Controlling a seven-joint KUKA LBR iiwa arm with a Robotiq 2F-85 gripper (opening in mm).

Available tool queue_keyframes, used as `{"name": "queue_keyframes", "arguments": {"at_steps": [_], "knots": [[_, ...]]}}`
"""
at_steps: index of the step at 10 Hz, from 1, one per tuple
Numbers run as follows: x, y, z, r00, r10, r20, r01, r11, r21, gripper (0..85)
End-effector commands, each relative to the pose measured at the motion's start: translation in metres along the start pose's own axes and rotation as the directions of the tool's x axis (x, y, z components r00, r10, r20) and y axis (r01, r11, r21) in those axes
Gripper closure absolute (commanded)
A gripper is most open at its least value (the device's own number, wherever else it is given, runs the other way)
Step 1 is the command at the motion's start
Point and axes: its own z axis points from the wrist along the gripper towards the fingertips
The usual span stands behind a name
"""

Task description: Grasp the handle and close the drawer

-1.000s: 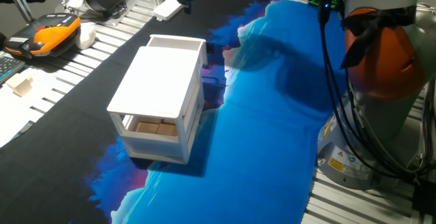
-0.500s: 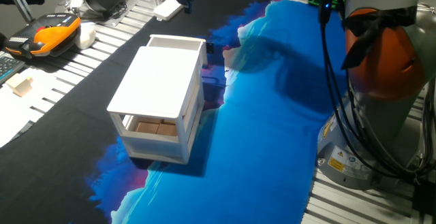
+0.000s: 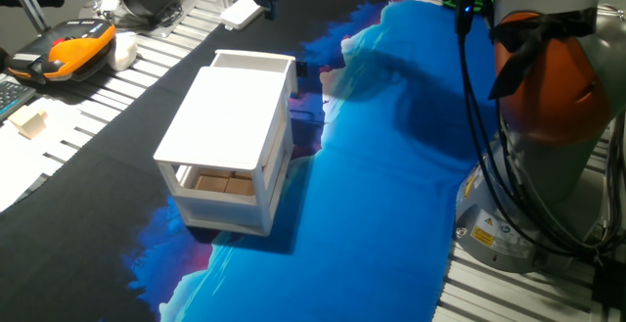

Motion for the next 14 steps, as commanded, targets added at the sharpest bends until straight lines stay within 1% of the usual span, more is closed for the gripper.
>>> {"name": "queue_keyframes", "arguments": {"at_steps": [1,2,3,4,5,6,7,8,9,10,11,12,13,14], "knots": [[-0.0001,0.0000,0.0000,1.000,0.000,-0.002,0.000,1.000,-0.002,85.0],[-0.0001,-0.0001,0.0002,1.000,-0.003,-0.007,0.003,1.000,-0.004,85.0],[-0.0001,-0.0005,0.0002,1.000,0.000,-0.014,0.000,1.000,0.001,85.0],[-0.0002,-0.0009,0.0002,1.000,0.012,-0.011,-0.012,1.000,0.002,85.0],[-0.0003,-0.0014,-0.0001,1.000,0.015,-0.005,-0.015,1.000,-0.015,85.0],[-0.0006,-0.0023,-0.0006,1.000,0.010,-0.026,-0.010,1.000,-0.009,85.0],[-0.0008,-0.0032,-0.0010,0.999,0.001,-0.042,-0.001,1.000,-0.002,85.0],[-0.0009,-0.0038,-0.0010,0.999,0.001,-0.051,-0.001,1.000,0.007,85.0],[-0.0007,-0.0036,-0.0009,0.999,-0.014,-0.052,0.015,1.000,0.015,85.0],[-0.0005,-0.0019,-0.0003,0.999,-0.036,-0.032,0.037,0.999,0.040,85.0],[-0.0002,-0.0002,0.0007,0.999,-0.044,-0.019,0.045,0.998,0.045,85.0],[0.0000,0.0013,0.0011,0.998,-0.057,-0.009,0.057,0.997,0.045,85.0],[0.0001,0.0024,0.0015,0.998,-0.064,-0.007,0.064,0.997,0.033,85.0],[0.0002,0.0032,0.0017,0.998,-0.063,-0.009,0.063,0.997,0.039,85.0]]}}
